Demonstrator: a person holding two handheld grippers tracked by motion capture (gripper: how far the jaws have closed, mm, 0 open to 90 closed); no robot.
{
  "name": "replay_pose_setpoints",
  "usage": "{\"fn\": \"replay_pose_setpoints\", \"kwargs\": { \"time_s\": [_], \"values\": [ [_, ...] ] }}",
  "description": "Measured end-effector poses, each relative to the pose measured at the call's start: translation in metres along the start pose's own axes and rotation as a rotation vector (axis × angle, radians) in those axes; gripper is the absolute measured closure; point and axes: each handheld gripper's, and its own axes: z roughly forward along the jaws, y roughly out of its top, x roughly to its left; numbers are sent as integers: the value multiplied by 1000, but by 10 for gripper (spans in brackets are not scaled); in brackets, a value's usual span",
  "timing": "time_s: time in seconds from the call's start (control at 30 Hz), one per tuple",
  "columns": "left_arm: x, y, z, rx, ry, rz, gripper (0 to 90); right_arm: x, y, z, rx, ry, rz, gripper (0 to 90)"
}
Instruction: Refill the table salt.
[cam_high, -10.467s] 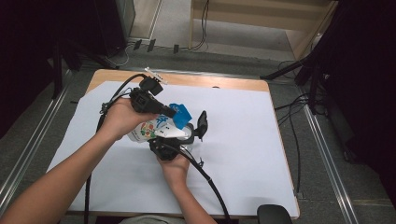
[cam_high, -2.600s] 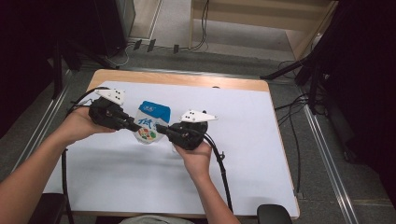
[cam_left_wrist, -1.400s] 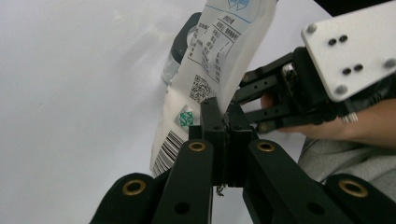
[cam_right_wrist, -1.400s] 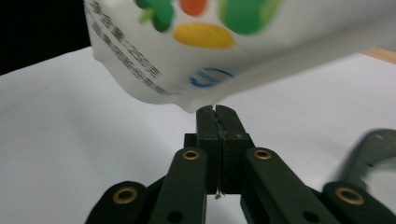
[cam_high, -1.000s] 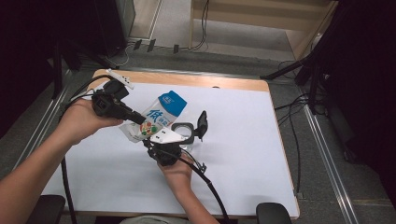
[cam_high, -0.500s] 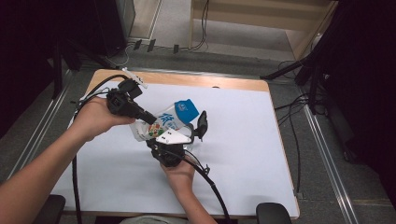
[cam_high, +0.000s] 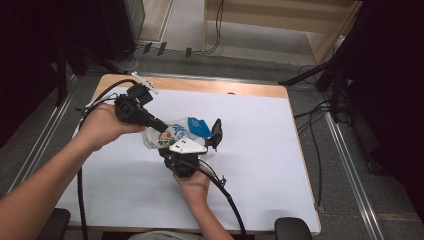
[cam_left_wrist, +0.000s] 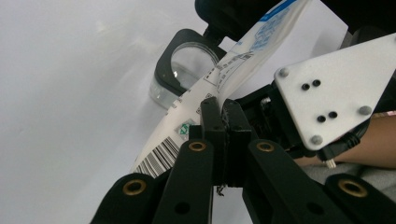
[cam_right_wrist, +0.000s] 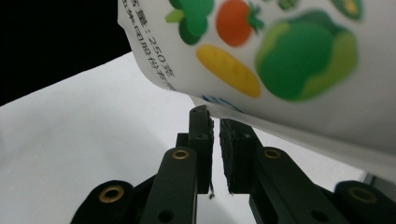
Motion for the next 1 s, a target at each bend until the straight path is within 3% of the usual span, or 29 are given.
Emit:
{"fn": "replay_pose_setpoints", "kwargs": {
  "time_s": [0.17,0.23,0.47,0.73,0.83,0.93,1.0],
  "values": [
    [2,-2,-3,-2,-9,-20,900,1,1,2,-26,51,10,773],
    [2,-2,-2,-2,-9,-23,900,2,1,2,-31,46,4,811],
    [2,-1,0,-3,-13,-26,900,-2,1,2,-19,51,55,895],
    [-2,4,6,-9,6,-36,900,-4,0,3,-11,50,73,900],
    [2,2,-2,-22,6,-50,900,-6,-2,2,-7,60,85,874],
    [7,-2,-9,-35,-1,-66,900,-3,-5,0,-10,43,49,856],
    [7,-4,-14,-42,5,-74,900,0,-7,-1,-9,30,26,894]
  ]
}}
